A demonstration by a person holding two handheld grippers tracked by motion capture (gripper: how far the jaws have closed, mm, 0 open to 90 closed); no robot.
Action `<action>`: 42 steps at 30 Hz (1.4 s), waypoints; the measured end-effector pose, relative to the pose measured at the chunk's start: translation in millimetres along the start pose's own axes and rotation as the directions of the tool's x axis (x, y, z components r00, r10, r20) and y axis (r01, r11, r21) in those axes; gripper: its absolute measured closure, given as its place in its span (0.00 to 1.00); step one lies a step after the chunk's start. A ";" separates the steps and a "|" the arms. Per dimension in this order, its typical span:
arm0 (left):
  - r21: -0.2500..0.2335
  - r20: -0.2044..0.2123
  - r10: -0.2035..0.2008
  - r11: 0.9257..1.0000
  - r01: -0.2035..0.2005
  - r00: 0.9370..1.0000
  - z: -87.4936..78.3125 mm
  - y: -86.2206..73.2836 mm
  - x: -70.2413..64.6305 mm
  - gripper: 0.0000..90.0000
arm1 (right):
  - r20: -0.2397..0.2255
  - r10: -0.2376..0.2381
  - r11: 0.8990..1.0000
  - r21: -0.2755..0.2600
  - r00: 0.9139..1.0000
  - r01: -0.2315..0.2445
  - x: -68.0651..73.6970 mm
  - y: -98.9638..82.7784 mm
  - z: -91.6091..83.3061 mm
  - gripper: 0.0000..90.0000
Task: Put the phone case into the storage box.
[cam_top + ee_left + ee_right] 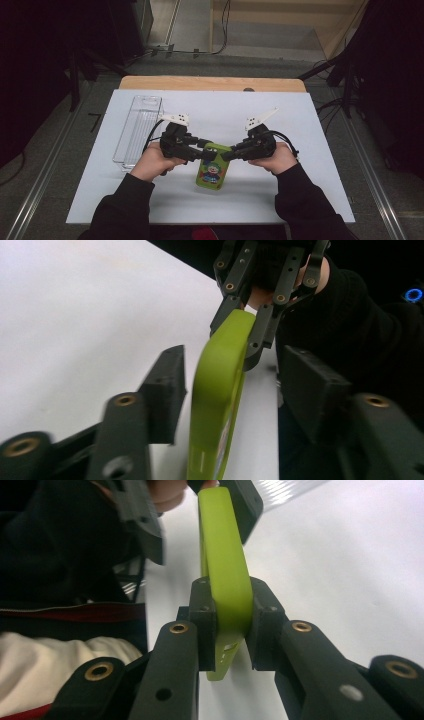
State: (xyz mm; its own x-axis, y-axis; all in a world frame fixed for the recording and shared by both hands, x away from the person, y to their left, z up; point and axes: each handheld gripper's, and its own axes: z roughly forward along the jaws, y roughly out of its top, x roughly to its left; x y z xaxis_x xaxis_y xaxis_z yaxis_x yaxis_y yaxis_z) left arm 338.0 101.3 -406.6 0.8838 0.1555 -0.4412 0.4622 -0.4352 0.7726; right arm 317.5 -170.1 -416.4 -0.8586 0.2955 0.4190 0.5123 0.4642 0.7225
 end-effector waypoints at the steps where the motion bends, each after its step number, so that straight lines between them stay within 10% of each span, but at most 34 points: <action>1: 0.000 -0.002 -0.008 1.000 0.008 1.000 -0.4 0.4 0.4 0.45 | 0.003 0.011 1.000 0.006 1.000 -0.011 -1.1 -0.5 -0.5 0.83; 23: -0.026 -0.179 -0.034 0.999 0.030 0.983 -12.1 1.1 4.3 0.34 | 0.145 0.110 0.994 -0.007 0.983 -0.110 -1.2 0.2 -12.4 0.83; 42: -0.076 -0.213 -0.042 0.997 0.026 0.976 -7.5 2.2 2.0 0.32 | 0.315 0.225 0.974 -0.075 0.922 -0.212 3.4 0.1 -23.7 0.83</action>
State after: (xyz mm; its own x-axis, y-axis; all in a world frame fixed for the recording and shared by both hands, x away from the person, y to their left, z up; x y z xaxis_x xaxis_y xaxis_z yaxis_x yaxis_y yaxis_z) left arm 341.4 107.3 -402.3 0.8587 0.3586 -0.3661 0.4894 -0.3623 0.7932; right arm 314.2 -188.9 -401.8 -0.6704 0.6401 0.3753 0.6800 0.3274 0.6561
